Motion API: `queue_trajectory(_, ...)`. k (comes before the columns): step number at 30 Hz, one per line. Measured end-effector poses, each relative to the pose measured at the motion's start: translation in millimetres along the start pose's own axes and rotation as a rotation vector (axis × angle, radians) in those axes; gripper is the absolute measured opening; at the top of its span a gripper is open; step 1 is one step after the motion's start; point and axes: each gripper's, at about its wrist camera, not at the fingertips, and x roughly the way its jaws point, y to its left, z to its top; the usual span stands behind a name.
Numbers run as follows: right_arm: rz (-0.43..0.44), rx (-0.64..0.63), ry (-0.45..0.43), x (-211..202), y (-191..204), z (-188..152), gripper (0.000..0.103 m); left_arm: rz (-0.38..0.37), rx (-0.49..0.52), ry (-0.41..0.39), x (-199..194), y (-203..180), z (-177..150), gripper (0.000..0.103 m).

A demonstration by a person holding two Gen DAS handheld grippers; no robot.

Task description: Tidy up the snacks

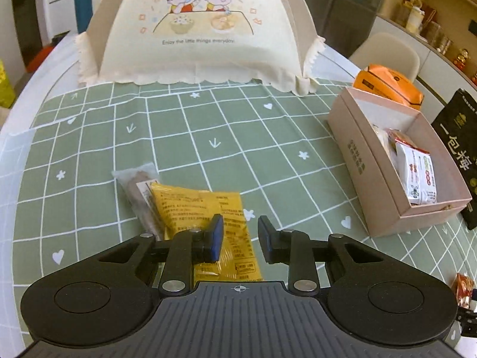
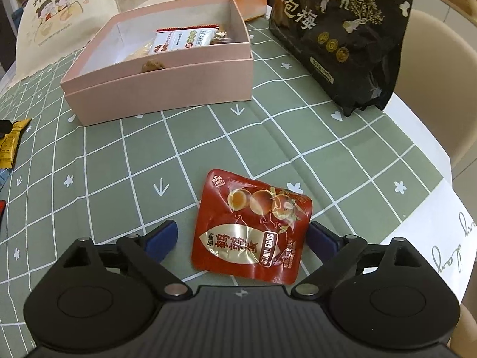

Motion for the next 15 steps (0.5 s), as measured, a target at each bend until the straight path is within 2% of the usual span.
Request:
queue_trajectory(5,-0.002,0.007,-0.010,-1,2,-2,0.092,-0.116,0.007,0.078,8,-10,-14,0.031)
queue_trajectory(7,0.003,-0.002,-0.011,-2,5,-1,0.088,-0.179,0.005,0.134,14,-19,-22,0.032)
queue_trajectory(9,0.013,-0.018,-0.006,-3,12,0,0.083,-0.254,0.002,0.144,12,-25,-30,0.032)
queue_trajectory(12,0.040,-0.044,0.006,-4,25,2,0.083,-0.317,0.004,0.099,-8,-23,-30,0.032)
queue_trajectory(15,0.079,-0.105,0.009,-4,49,3,0.083,-0.283,-0.026,-0.002,-32,0,-18,0.032)
